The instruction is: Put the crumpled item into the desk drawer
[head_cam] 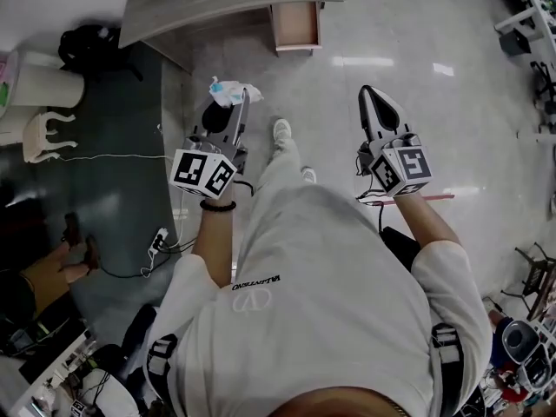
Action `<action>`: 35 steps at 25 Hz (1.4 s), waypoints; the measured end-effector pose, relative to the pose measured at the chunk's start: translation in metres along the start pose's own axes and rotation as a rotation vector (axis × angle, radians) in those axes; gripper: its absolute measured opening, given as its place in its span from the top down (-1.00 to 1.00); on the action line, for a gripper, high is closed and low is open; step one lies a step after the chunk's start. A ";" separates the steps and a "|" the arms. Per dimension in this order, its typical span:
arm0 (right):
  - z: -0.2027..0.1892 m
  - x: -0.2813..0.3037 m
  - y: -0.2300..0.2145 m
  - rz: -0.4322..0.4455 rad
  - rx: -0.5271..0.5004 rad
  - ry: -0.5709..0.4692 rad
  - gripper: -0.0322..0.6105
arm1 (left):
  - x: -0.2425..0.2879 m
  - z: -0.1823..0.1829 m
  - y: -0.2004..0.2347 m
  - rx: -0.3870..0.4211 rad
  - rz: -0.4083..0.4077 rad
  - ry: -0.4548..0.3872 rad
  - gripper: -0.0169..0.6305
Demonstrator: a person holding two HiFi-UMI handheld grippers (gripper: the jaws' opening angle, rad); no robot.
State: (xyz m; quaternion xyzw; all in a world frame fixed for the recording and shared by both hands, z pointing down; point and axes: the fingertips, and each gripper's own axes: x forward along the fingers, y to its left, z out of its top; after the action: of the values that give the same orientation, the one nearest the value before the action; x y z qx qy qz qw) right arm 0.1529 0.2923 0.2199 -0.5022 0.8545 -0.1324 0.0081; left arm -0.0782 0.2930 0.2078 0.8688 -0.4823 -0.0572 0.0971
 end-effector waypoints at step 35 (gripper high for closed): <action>-0.018 0.292 -0.066 -0.101 -0.043 0.128 0.90 | 0.254 -0.093 0.154 -0.168 -0.156 0.261 0.68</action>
State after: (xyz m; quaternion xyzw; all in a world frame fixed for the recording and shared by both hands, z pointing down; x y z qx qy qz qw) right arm 0.0620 0.0143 0.2876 -0.5353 0.8295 -0.1460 -0.0639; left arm -0.0532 0.0089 0.3317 0.8923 -0.3903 0.0086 0.2266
